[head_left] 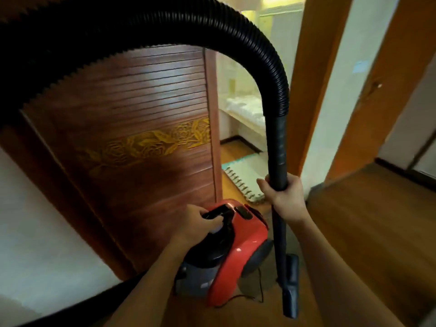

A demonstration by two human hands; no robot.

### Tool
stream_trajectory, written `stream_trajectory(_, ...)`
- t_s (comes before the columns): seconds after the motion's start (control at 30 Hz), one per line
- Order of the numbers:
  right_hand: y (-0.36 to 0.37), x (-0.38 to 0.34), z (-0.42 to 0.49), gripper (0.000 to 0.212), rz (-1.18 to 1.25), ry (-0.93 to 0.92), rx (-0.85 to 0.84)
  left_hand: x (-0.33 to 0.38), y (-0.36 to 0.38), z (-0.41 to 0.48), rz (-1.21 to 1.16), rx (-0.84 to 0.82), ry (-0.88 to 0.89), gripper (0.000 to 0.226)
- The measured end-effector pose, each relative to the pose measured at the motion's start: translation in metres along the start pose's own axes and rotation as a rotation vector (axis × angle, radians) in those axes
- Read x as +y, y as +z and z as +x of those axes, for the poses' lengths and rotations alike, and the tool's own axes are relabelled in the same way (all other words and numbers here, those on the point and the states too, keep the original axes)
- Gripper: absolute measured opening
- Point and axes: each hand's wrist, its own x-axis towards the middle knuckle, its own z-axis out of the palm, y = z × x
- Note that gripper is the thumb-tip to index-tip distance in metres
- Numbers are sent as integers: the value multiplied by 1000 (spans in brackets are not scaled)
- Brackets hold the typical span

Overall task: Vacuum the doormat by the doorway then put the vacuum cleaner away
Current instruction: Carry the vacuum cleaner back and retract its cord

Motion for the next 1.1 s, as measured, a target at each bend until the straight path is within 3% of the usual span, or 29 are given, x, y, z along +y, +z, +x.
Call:
stream_trajectory(0.2,-143,22,14,38,-36,2,202,86,117,41,23,-105,125,54)
stream_trajectory(0.47,-292,39,32,26,-75,27,378,192,242,63,87,-201,240,43)
stream_trajectory(0.83,-411,71,67,26,-127,32,548,279,359,122,186,-340,313,45)
stream_trajectory(1.1,-470,119,152,20,-179,63,661,331,449,228,189,-464,420,48)
